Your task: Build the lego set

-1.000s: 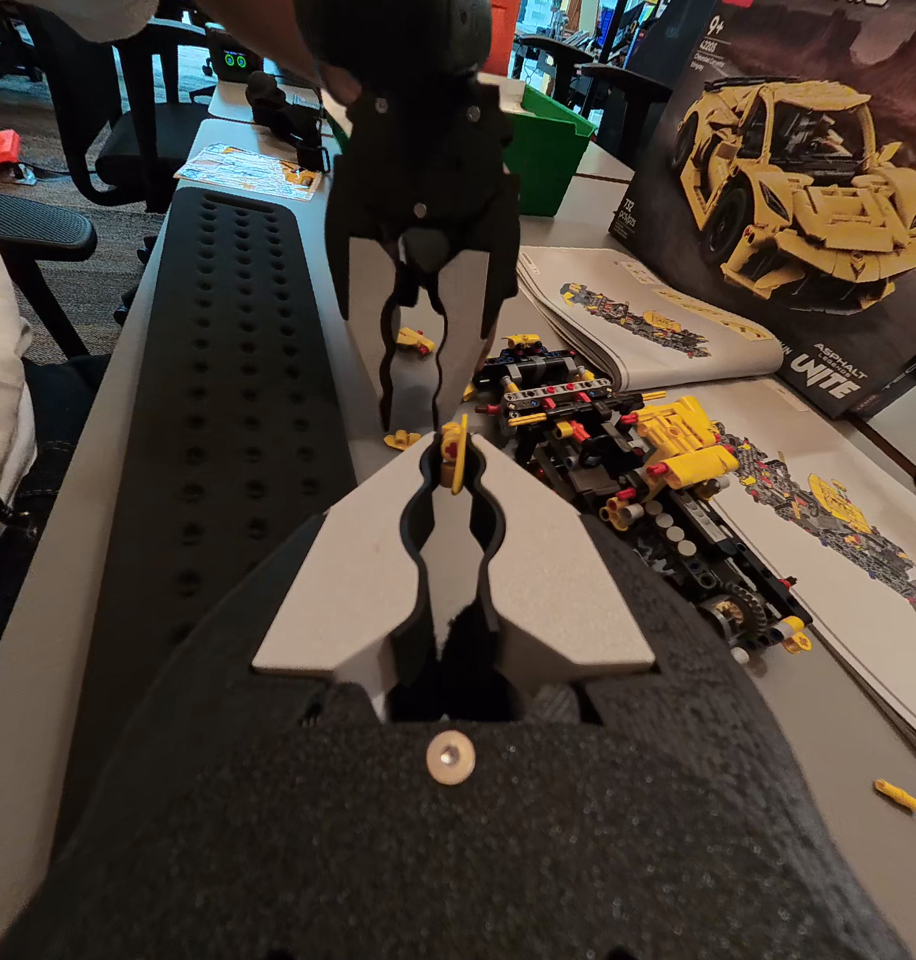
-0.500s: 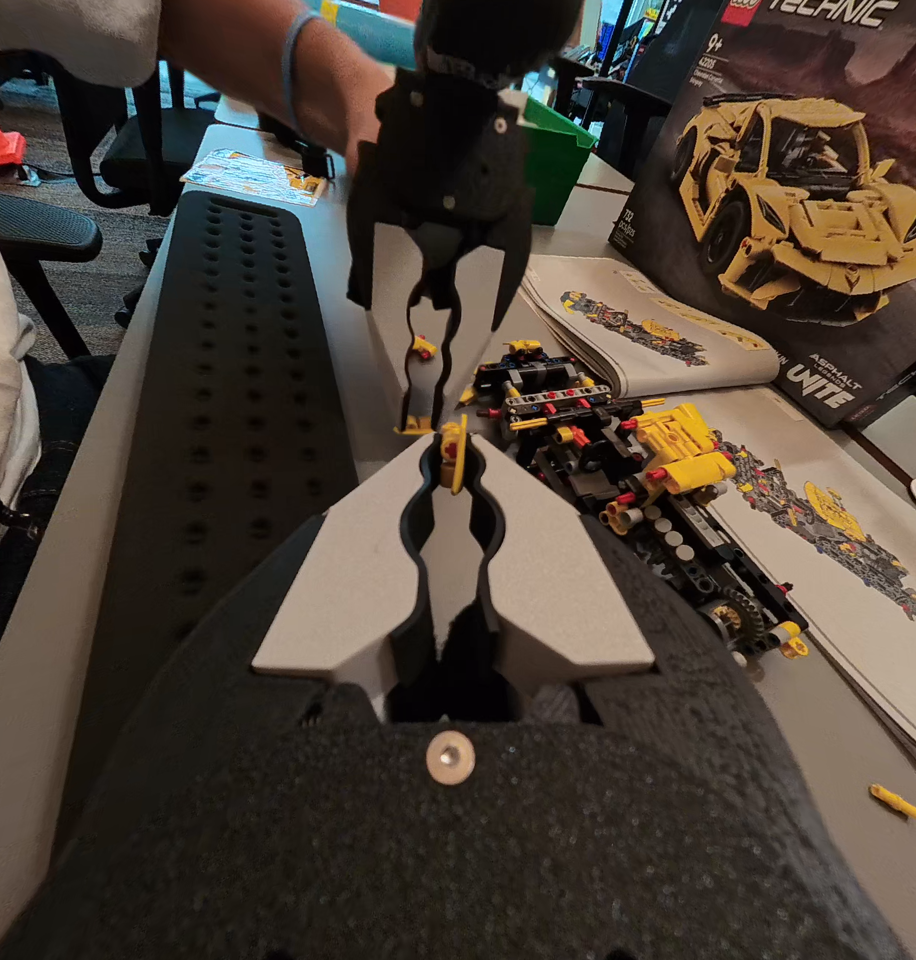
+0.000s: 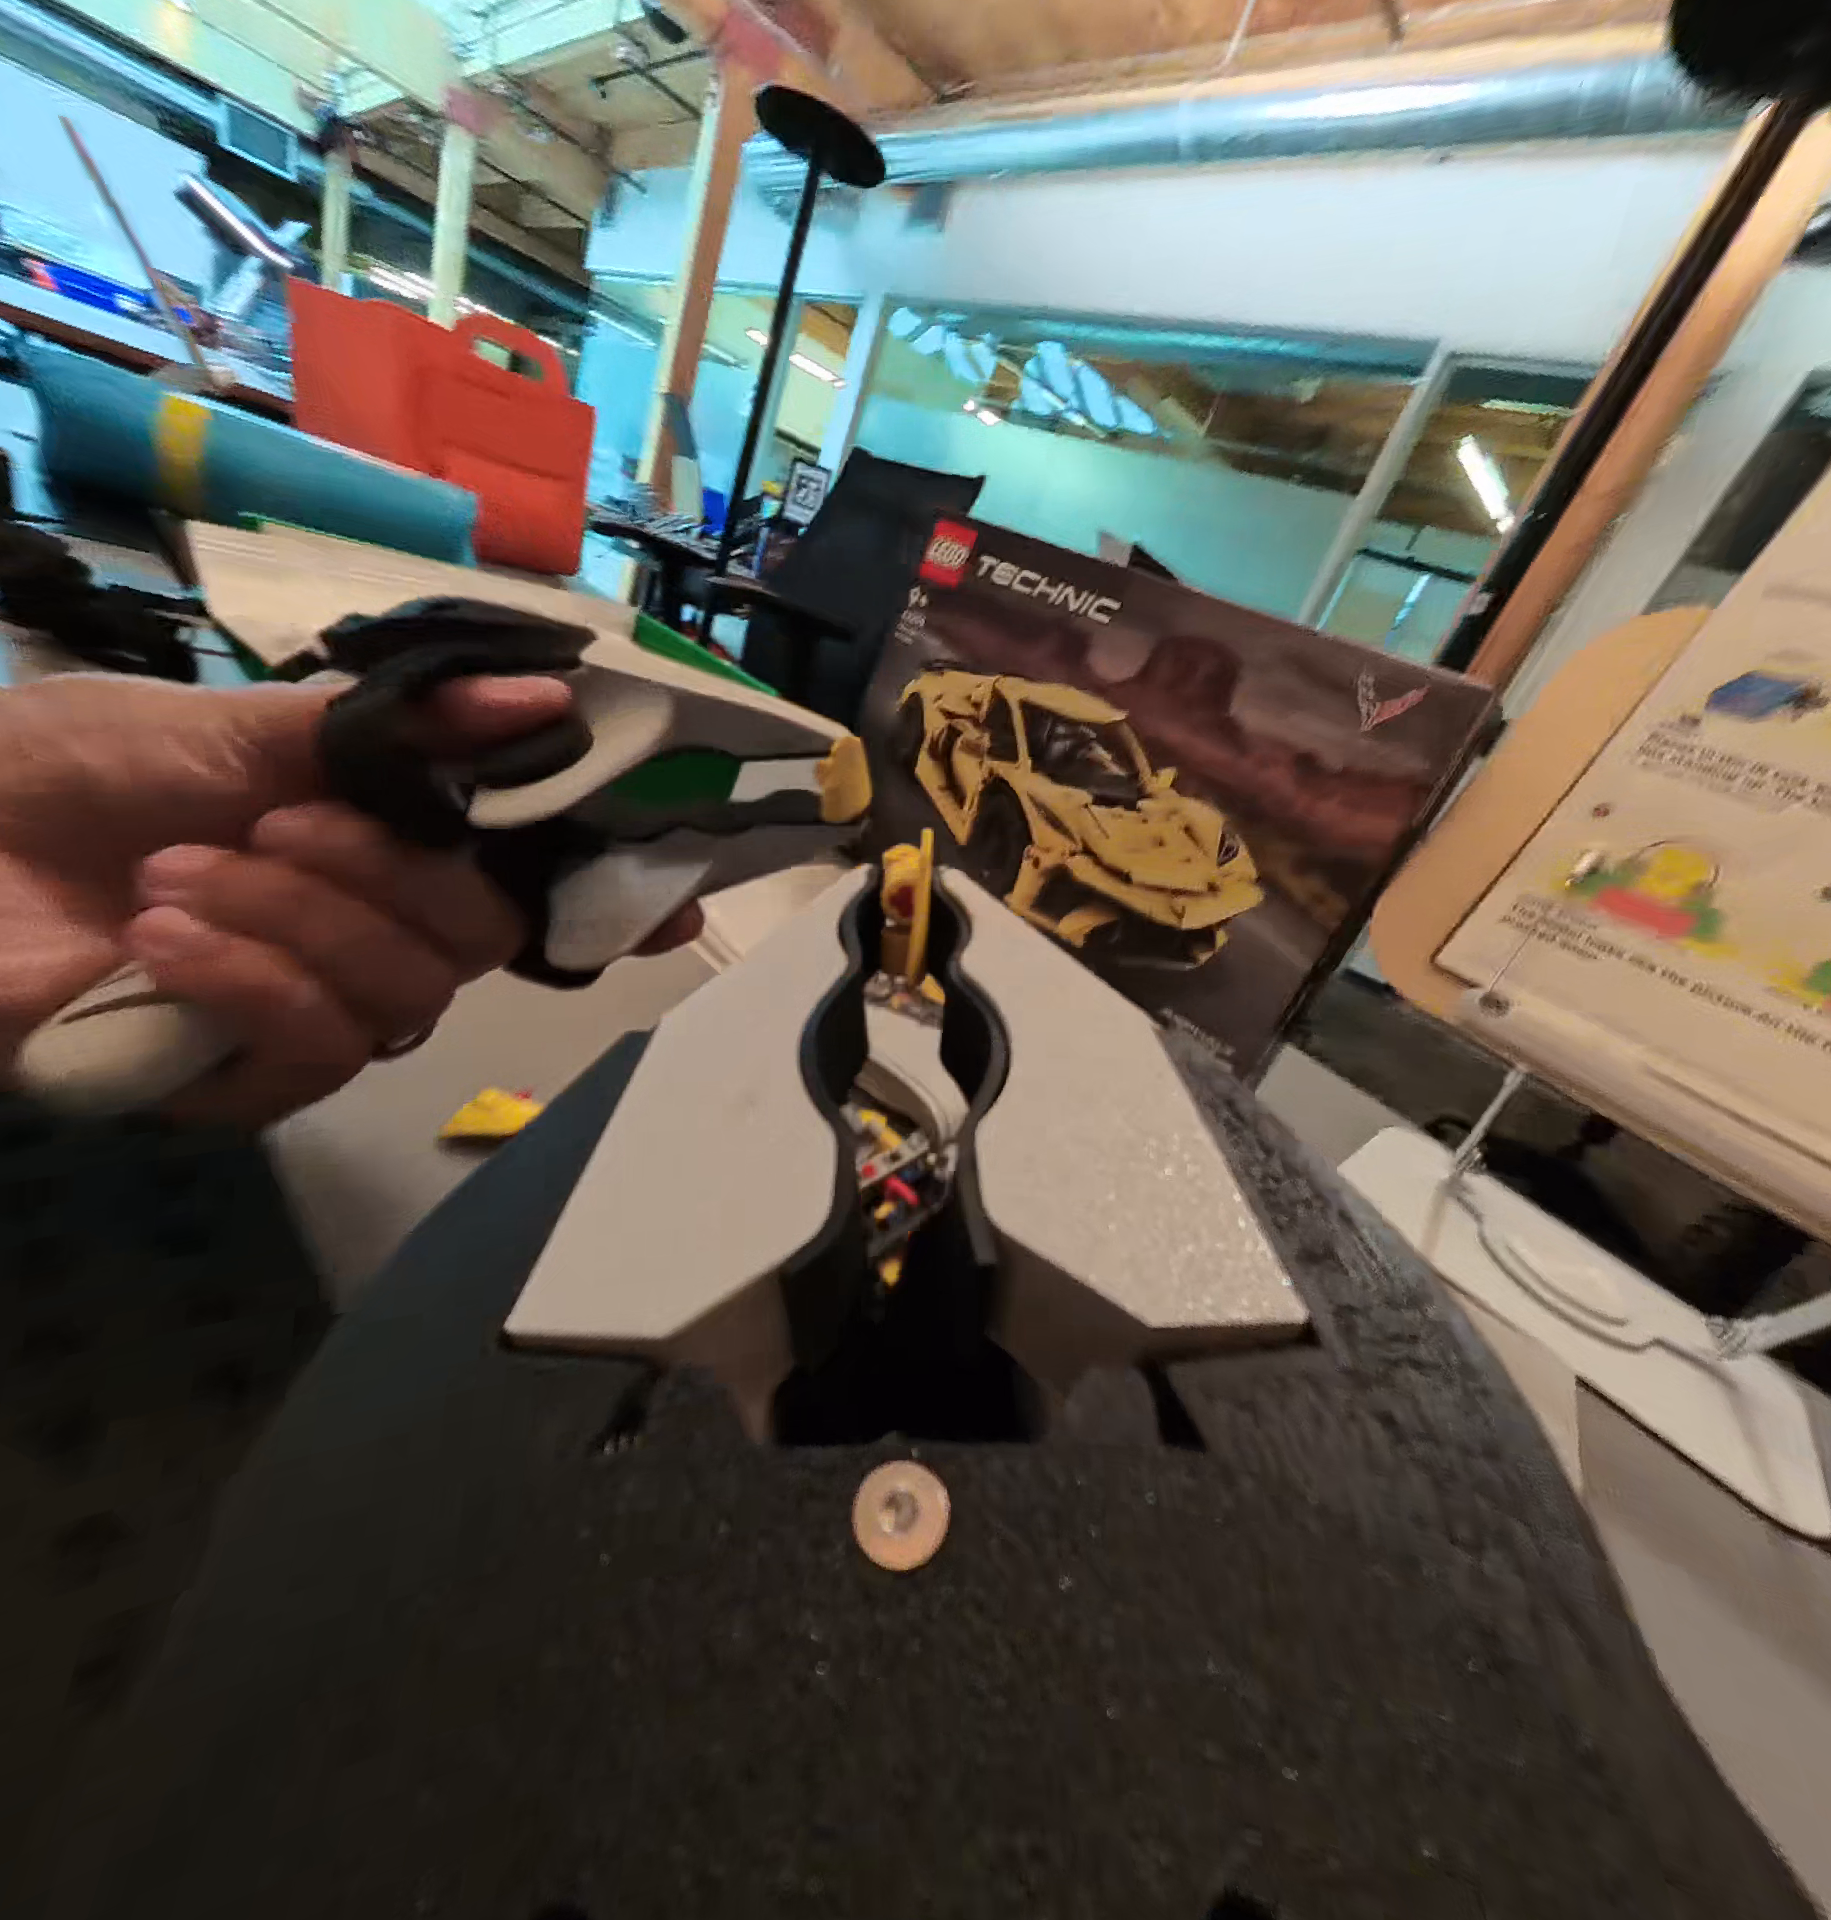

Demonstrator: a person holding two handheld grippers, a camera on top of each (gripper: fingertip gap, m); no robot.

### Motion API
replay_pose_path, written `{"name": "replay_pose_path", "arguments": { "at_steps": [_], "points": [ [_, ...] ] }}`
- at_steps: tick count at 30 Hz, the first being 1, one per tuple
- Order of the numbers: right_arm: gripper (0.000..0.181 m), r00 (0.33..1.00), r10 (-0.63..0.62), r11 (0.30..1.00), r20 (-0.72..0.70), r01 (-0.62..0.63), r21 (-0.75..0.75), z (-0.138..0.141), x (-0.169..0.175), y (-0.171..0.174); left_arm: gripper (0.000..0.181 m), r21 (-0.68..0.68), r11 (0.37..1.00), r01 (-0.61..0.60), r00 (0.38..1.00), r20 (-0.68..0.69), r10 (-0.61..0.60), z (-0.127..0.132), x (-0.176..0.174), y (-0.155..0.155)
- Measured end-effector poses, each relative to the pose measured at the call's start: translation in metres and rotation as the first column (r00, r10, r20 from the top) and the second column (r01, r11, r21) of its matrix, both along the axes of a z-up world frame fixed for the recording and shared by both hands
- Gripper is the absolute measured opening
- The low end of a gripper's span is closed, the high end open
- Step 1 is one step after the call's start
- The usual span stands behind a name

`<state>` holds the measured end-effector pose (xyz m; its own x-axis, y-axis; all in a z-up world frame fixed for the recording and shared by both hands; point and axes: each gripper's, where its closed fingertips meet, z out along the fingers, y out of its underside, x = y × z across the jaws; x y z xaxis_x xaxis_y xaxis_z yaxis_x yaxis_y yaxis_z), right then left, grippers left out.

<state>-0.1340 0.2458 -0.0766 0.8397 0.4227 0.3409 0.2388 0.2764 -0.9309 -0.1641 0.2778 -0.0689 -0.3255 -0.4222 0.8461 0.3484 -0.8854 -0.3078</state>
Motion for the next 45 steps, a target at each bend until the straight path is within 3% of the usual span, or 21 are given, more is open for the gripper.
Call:
{"name": "replay_pose_path", "arguments": {
  "at_steps": [3,10,30,45],
  "points": [
    [0.006,0.992,-0.091,0.995,0.090,0.087,0.041,0.000,-0.022,0.018,0.015,-0.124,0.991,-0.049,0.995,0.083,0.060,0.000,-0.011,0.016],
    [0.006,0.956,-0.178,0.981,0.232,0.153,0.123,-0.007,-0.044,0.021,0.015,-0.208,0.977,-0.045,0.982,0.171,0.082,-0.002,-0.015,0.015],
    [0.006,0.969,-0.178,0.983,0.172,0.165,0.085,-0.007,-0.035,0.023,0.015,-0.226,0.972,-0.067,0.979,0.174,0.108,-0.011,-0.003,0.003],
    [0.006,0.933,-0.269,0.959,0.238,0.238,0.154,-0.005,-0.031,0.022,0.016,-0.416,0.907,-0.061,0.941,0.278,0.191,-0.012,0.001,0.001]
  ]
}}
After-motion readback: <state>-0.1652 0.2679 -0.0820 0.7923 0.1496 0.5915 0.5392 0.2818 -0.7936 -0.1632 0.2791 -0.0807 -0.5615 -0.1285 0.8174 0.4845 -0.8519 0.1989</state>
